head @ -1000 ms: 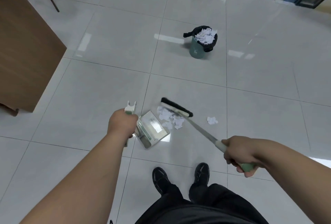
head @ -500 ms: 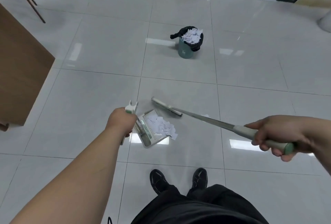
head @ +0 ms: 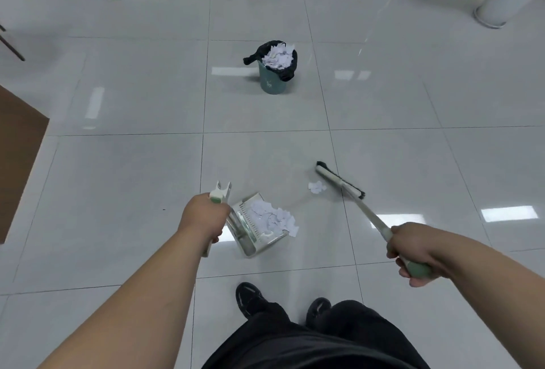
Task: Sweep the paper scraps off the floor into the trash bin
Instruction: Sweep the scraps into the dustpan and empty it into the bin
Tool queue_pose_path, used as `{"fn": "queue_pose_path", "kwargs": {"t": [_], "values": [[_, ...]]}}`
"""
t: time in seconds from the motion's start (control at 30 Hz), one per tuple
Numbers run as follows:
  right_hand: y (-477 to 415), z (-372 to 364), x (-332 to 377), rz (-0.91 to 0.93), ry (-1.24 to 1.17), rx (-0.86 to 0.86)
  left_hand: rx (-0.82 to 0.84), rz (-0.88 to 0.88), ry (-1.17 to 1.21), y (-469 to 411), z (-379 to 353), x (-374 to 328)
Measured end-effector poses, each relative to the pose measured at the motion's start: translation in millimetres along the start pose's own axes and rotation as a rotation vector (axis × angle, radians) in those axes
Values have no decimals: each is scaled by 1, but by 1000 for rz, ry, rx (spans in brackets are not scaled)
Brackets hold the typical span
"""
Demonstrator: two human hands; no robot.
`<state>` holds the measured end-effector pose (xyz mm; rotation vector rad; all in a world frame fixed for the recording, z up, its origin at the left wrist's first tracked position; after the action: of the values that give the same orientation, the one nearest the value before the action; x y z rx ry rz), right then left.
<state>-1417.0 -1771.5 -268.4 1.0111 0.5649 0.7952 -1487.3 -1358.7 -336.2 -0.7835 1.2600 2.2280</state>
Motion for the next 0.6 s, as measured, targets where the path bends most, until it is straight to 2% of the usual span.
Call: {"fn": "queue_pose_path", "kwargs": {"t": [0.13, 0.27, 0.4, 0.6], "values": [[5, -26, -8, -9, 85, 86, -5, 10, 66, 8, -33, -9], [23, -48, -14, 29, 23, 211, -16, 12, 91, 20, -68, -21], [42, -30, -28, 40, -80, 310, -23, 18, 96, 32, -99, -30], [51, 16, -64, 113, -66, 306, -57, 15, 69, 50, -121, -33]]}}
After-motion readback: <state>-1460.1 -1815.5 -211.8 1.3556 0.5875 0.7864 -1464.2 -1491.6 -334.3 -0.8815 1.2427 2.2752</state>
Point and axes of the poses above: each hand's wrist, its own y-axis away from the middle knuckle, its own z-axis out of the back of the hand, x = y × z, the point moved 8 cm from there along -y, towards the middle knuckle, and after that the axes turned 6 degrees about -z, right-handed, at the moved point
